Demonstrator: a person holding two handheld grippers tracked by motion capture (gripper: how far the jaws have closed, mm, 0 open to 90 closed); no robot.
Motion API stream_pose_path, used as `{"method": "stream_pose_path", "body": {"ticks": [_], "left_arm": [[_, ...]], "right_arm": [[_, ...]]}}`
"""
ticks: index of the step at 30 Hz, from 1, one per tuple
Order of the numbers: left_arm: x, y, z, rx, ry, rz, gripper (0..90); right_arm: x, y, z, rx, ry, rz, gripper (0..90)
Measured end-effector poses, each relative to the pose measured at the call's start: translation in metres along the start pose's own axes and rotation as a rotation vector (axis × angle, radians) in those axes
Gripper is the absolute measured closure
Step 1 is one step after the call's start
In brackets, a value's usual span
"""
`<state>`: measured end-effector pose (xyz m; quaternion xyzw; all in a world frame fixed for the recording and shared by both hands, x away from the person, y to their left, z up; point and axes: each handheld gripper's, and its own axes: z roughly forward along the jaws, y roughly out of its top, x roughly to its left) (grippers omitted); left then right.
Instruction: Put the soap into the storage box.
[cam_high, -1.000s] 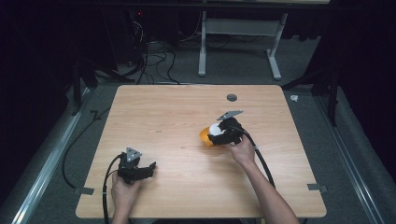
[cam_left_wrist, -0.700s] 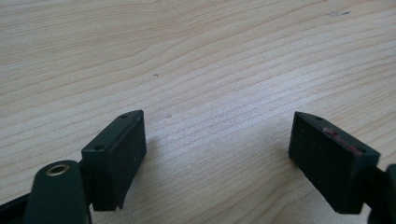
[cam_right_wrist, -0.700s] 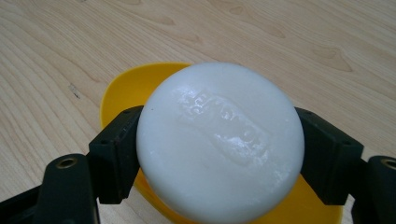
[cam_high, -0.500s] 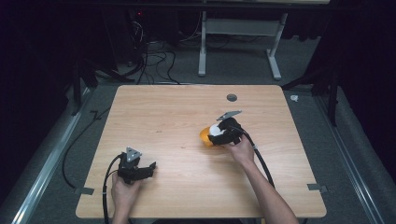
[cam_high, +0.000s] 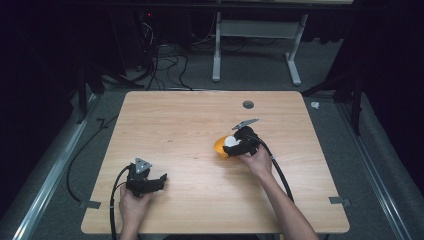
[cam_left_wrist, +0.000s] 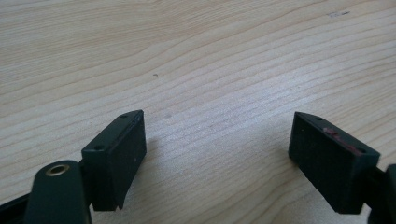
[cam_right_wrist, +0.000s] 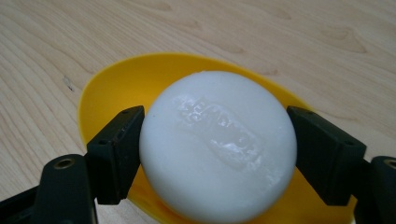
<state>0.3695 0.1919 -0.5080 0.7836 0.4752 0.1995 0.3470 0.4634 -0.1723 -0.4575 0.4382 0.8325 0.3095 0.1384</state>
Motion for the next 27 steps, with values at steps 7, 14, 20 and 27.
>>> {"method": "stream_pose_path", "body": {"ticks": [7, 14, 20, 27], "left_arm": [[0.0, 0.0, 0.0, -0.001, 0.001, 0.0, 19.7], [0.0, 0.0, 0.0, -0.001, 0.001, 0.0, 19.7], [0.0, 0.0, 0.0, 0.0, 0.0, 0.0, 19.7], [0.0, 0.0, 0.0, 0.0, 0.0, 0.001, 19.7]], "right_arm": [[0.0, 0.004, -0.013, -0.063, 0.01, 0.009, 22.4], [-0.003, 0.004, -0.025, -0.115, 0.011, 0.012, 23.3], [-0.008, 0.002, -0.036, -0.156, 0.001, 0.023, 24.5], [-0.015, -0.002, -0.047, -0.19, -0.012, 0.031, 27.9]]}}
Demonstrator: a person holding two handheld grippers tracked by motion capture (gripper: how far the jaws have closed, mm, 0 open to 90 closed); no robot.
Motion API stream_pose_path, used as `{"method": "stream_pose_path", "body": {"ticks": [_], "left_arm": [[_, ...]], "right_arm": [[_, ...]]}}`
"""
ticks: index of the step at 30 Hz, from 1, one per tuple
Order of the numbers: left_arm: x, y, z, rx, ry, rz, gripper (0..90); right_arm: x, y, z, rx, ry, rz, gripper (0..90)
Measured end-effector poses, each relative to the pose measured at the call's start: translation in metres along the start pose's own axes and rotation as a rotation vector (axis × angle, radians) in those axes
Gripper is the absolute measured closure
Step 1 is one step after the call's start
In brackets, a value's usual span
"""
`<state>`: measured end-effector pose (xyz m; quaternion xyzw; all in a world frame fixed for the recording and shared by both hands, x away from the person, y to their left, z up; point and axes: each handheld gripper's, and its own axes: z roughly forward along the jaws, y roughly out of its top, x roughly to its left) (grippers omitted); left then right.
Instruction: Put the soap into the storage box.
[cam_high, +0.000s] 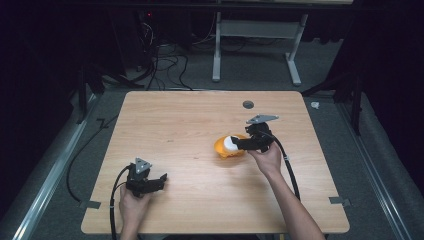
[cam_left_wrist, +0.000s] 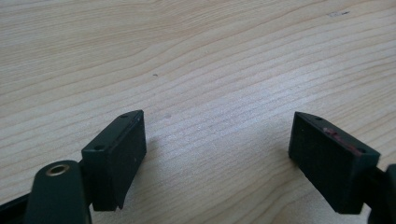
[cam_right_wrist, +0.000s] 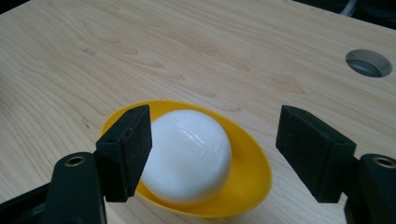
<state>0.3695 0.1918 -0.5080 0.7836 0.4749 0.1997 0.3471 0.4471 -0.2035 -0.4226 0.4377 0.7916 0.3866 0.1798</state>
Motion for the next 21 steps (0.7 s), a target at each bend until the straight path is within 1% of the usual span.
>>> {"method": "stream_pose_path", "body": {"ticks": [4, 11, 21], "left_arm": [[0.0, 0.0, 0.0, -0.001, 0.001, -0.001, 19.7], [0.0, 0.0, 0.0, 0.0, 0.0, 0.0, 19.7], [0.0, 0.0, 0.0, -0.001, 0.001, -0.001, 19.7]], "right_arm": [[-0.002, -0.002, -0.005, -0.001, -0.01, 0.003, 28.5], [-0.005, -0.002, -0.015, -0.023, -0.015, 0.007, 28.7], [-0.009, -0.005, -0.028, -0.027, -0.027, 0.011, 29.4]]}}
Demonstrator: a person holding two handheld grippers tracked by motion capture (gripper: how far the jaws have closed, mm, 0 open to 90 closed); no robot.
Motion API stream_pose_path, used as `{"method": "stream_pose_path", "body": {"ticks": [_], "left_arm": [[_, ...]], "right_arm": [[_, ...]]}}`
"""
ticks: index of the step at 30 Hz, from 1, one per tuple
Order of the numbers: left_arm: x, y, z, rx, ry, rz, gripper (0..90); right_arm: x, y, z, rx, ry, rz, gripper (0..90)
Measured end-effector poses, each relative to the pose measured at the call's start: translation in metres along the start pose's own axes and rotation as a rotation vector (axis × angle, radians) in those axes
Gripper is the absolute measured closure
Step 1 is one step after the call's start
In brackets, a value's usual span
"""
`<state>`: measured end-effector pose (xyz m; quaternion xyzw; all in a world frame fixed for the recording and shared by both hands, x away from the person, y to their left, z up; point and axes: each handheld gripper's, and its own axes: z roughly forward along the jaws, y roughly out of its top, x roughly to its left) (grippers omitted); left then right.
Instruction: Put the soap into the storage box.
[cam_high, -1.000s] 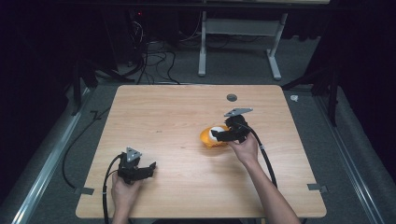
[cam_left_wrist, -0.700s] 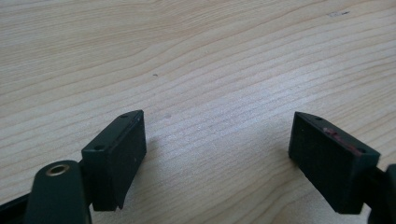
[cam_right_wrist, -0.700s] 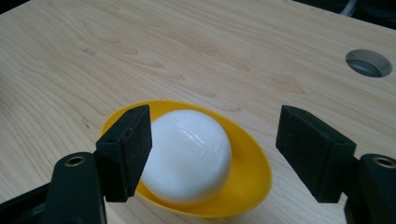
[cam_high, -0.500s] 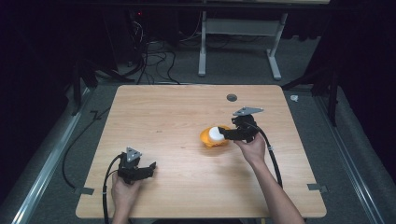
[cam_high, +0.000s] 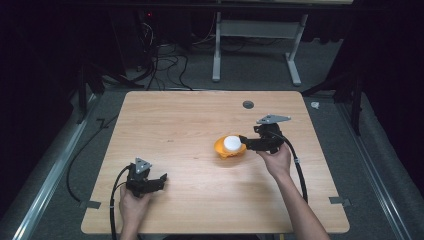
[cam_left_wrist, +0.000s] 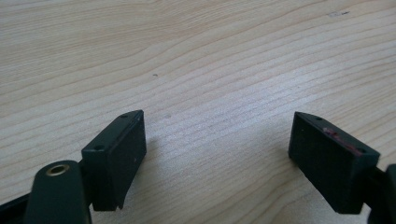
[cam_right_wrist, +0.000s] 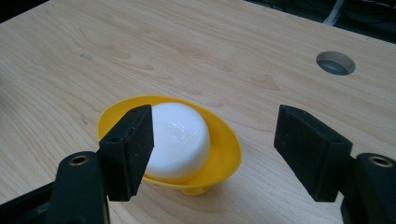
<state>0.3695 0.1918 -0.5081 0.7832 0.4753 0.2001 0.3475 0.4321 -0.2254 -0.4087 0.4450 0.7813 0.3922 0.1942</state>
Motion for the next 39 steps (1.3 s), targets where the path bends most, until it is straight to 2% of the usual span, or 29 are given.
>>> {"method": "stream_pose_path", "body": {"ticks": [9, 11, 39], "left_arm": [[0.0, 0.0, 0.0, 0.001, -0.001, 0.0, 19.7], [0.0, 0.0, 0.0, 0.001, -0.001, 0.0, 19.7], [0.0, 0.0, 0.0, 0.001, 0.0, 0.0, 19.7]], "right_arm": [[-0.001, -0.003, -0.01, -0.007, -0.005, -0.009, 29.5], [0.0, -0.004, -0.012, -0.023, -0.009, -0.01, 30.7], [-0.018, -0.03, -0.043, -0.053, -0.054, 0.05, 30.8]]}}
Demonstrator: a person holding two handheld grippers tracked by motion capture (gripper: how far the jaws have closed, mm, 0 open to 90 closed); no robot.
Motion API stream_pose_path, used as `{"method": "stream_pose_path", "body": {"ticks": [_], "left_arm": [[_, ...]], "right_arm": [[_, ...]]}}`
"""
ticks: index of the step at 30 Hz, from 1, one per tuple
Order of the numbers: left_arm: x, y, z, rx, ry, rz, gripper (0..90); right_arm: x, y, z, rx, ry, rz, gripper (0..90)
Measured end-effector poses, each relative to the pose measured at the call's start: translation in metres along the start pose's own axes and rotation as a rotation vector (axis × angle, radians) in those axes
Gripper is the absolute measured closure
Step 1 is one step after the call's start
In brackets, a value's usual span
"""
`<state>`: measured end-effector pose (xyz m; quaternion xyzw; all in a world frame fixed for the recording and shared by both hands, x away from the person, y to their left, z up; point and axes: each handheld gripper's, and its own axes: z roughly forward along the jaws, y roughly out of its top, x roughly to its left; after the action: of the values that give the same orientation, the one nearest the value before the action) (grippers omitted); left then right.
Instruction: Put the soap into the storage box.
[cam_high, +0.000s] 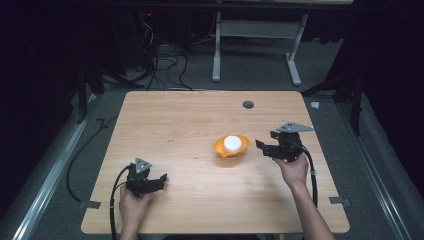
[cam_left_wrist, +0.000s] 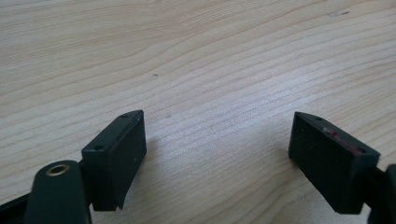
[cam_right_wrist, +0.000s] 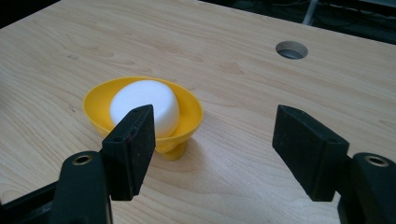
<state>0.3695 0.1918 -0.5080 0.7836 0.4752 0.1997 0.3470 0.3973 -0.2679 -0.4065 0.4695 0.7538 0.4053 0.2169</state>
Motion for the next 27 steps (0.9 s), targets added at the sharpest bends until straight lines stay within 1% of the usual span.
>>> {"method": "stream_pose_path", "body": {"ticks": [15, 16, 21, 23, 27], "left_arm": [[0.0, 0.0, 0.0, 0.0, 0.0, 0.0, 19.7], [0.0, 0.0, 0.0, 0.0, 0.0, 0.0, 19.7], [0.0, 0.0, 0.0, 0.0, 0.0, 0.0, 19.7], [0.0, 0.0, 0.0, 0.0, 0.0, 0.0, 19.7], [0.0, 0.0, 0.0, 0.0, 0.0, 0.0, 19.7]], "right_arm": [[-0.011, -0.015, -0.016, -0.021, -0.022, 0.046, 30.8], [-0.012, -0.016, -0.016, -0.021, -0.022, 0.042, 30.8], [-0.014, -0.023, -0.017, -0.019, -0.017, 0.067, 30.9], [-0.014, -0.024, -0.016, -0.018, -0.017, 0.062, 30.8], [-0.015, -0.026, -0.016, -0.018, -0.018, 0.068, 30.9]]}}
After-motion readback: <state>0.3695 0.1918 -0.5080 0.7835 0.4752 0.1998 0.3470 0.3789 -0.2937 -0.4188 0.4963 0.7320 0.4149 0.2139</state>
